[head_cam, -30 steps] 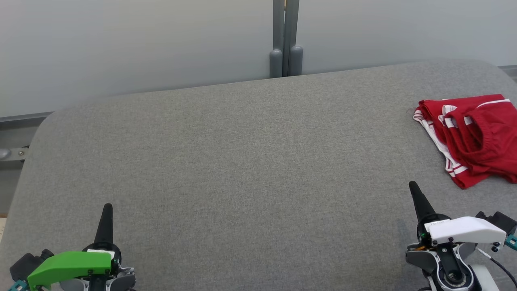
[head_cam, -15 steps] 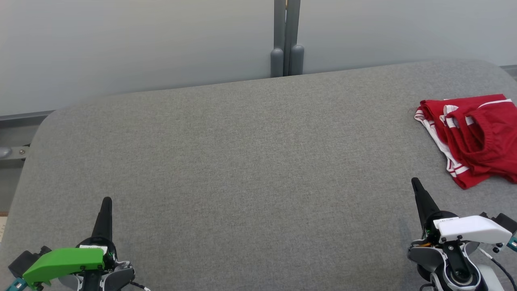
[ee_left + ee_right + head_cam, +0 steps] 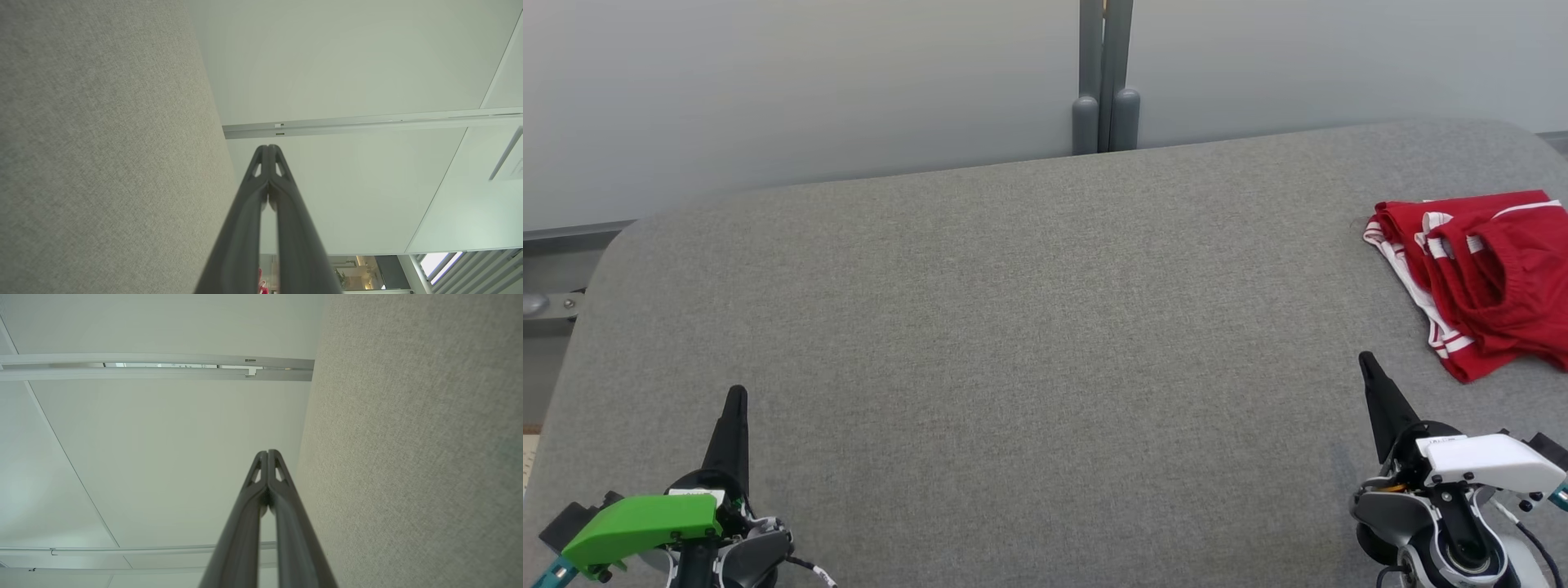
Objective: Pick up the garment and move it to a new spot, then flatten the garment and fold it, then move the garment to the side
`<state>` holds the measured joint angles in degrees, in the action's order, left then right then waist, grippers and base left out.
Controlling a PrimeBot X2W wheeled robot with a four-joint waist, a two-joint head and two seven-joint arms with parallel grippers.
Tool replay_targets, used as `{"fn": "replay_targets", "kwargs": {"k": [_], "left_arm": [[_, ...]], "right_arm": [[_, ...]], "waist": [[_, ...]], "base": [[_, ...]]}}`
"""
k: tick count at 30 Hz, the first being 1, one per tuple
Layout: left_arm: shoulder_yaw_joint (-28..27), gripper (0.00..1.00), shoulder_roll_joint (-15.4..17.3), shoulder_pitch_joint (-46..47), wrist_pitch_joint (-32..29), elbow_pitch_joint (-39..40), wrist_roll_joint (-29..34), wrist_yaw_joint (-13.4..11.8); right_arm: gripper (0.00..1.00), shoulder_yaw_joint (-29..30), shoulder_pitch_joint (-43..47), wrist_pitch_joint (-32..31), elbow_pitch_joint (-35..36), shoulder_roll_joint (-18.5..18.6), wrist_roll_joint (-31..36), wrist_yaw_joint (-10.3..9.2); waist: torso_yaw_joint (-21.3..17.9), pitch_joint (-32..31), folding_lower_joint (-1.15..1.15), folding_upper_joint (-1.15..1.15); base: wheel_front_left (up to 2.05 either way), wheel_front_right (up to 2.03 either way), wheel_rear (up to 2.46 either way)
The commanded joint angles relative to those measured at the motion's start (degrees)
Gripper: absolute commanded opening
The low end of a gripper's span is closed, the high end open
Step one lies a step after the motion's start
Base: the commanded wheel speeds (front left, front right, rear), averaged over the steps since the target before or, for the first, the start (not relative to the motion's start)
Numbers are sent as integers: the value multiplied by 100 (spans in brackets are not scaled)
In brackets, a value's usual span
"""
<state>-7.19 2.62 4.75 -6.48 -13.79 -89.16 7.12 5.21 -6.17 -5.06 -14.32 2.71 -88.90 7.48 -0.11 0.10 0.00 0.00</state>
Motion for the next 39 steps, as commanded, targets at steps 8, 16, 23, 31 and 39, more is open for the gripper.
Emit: {"fn": "replay_targets", "kwargs": {"k": [8,16,23,31,39], "left_arm": [[-28,0,44,101,-85,49,-328,57],[-27,0,45,102,-85,50,-327,57],[-27,0,45,102,-84,50,-328,57],[-27,0,45,102,-84,51,-328,57],[-27,0,45,102,-84,51,-327,57]], "right_arm": [[0,51,73,-97,96,30,-388,2],[0,49,73,-97,96,29,-388,2],[0,48,73,-96,96,29,-388,2],[0,48,73,-97,96,29,-389,2],[0,47,73,-95,96,29,-389,2]], "waist": [[11,8,0,0],[11,8,0,0],[11,8,0,0],[11,8,0,0],[11,8,0,0]], "base": [[0,0,0],[0,0,0],[0,0,0],[0,0,0],[0,0,0]]}}
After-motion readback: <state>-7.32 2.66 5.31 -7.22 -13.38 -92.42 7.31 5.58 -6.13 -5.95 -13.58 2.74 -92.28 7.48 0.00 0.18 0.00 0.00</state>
